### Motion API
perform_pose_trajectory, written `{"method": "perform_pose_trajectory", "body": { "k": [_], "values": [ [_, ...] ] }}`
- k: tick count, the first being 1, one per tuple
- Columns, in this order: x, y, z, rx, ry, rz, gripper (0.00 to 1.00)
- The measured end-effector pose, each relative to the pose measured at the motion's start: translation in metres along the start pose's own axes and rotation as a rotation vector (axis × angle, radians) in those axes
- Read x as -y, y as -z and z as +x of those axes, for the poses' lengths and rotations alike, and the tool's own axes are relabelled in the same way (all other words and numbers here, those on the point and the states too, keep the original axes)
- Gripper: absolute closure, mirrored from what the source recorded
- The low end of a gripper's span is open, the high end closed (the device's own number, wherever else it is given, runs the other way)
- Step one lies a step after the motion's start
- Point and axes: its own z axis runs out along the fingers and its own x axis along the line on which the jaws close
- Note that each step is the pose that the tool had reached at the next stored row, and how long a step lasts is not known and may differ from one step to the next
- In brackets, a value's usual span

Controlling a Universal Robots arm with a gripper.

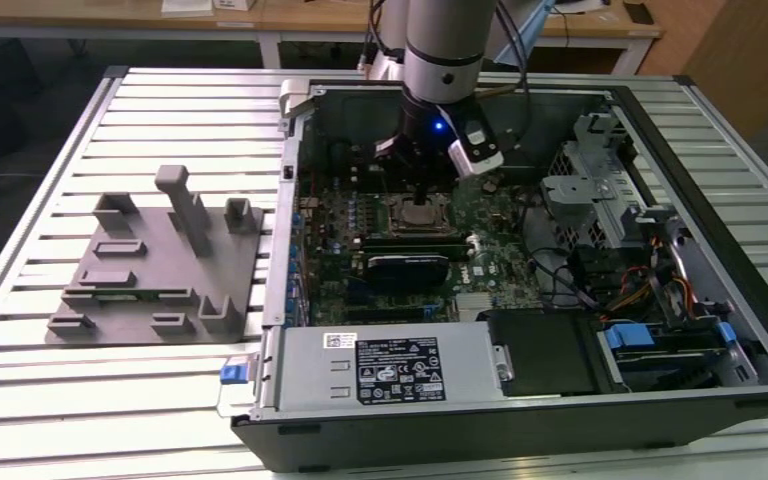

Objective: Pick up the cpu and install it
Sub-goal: 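Close the cpu cover, then install the first cpu locking lever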

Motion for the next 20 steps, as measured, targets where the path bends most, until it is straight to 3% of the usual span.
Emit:
{"method": "perform_pose_trajectory", "body": {
  "k": [4,13,20],
  "values": [
    [-0.0001,0.0046,0.0000,0.0000,0.000,-0.0001,0.89],
    [-0.0002,0.0058,0.0001,0.0001,0.000,-0.0002,0.89],
    [0.0002,0.0058,0.0058,0.0000,0.000,-0.0004,0.89]
  ]
}}
